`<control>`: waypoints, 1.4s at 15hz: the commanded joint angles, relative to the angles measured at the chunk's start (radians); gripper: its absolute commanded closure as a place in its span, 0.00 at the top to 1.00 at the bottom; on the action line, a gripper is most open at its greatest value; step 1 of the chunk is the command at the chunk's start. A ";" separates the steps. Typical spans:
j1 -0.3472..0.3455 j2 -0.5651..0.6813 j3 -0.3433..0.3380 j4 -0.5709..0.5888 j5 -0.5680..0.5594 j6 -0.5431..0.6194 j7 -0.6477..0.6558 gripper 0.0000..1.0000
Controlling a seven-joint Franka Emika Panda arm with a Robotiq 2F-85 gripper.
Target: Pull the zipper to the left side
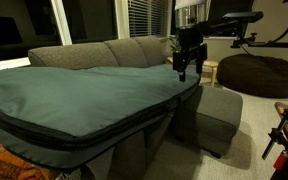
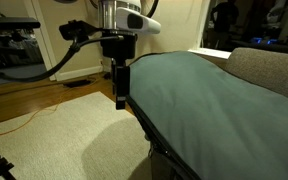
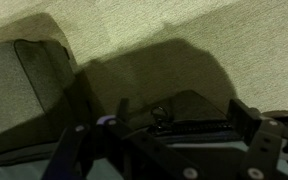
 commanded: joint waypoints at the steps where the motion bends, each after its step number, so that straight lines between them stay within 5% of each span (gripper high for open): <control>1: 0.003 0.000 -0.003 0.002 0.001 -0.002 -0.001 1.00; 9: 0.080 0.182 0.044 0.059 0.015 0.012 0.115 1.00; 18: 0.171 0.352 -0.069 0.154 -0.056 0.114 0.319 1.00; 21: 0.158 0.357 -0.062 0.163 -0.028 0.092 0.275 1.00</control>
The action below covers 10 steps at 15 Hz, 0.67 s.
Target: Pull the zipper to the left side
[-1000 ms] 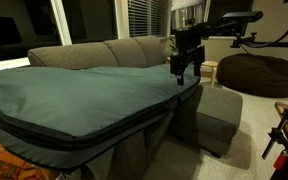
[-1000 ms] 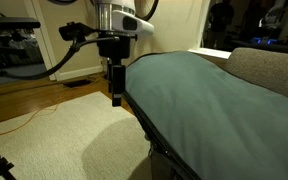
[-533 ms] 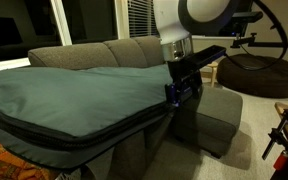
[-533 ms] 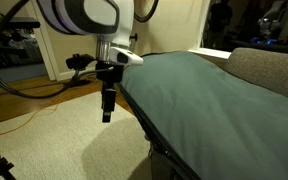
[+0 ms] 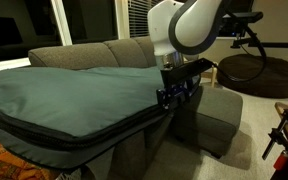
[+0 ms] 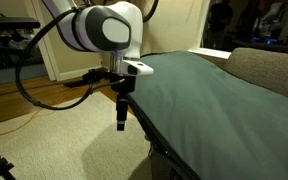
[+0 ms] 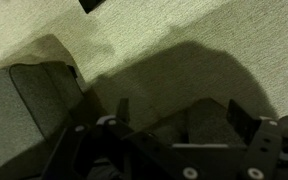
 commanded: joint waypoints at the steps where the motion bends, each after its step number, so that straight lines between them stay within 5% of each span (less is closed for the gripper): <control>1: 0.009 0.007 -0.011 0.007 0.004 -0.001 0.002 1.00; 10: -0.028 0.066 -0.005 0.073 0.022 -0.074 -0.100 1.00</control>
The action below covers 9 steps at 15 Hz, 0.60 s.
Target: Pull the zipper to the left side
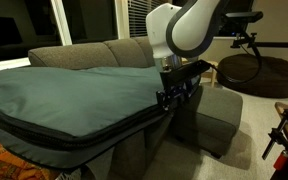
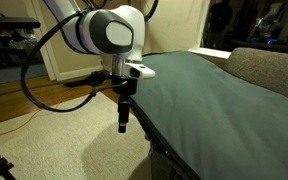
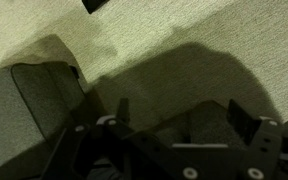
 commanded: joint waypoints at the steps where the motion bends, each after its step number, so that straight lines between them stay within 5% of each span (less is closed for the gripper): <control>1: -0.034 0.044 -0.004 0.059 0.021 -0.077 -0.110 1.00; 9: -0.080 0.100 -0.052 0.160 -0.015 -0.199 -0.308 1.00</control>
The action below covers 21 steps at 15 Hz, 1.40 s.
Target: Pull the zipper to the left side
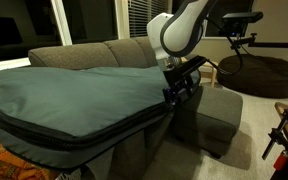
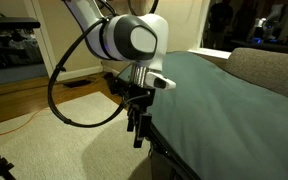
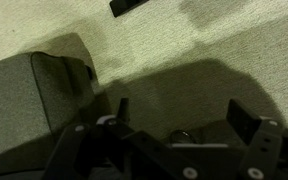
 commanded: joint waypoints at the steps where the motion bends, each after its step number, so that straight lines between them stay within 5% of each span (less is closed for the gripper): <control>1: -0.018 0.018 -0.005 0.037 -0.019 -0.057 -0.078 1.00; 12: -0.085 0.023 0.012 0.026 0.020 -0.005 -0.230 1.00; 21: -0.165 0.026 0.095 0.040 0.175 -0.028 -0.440 1.00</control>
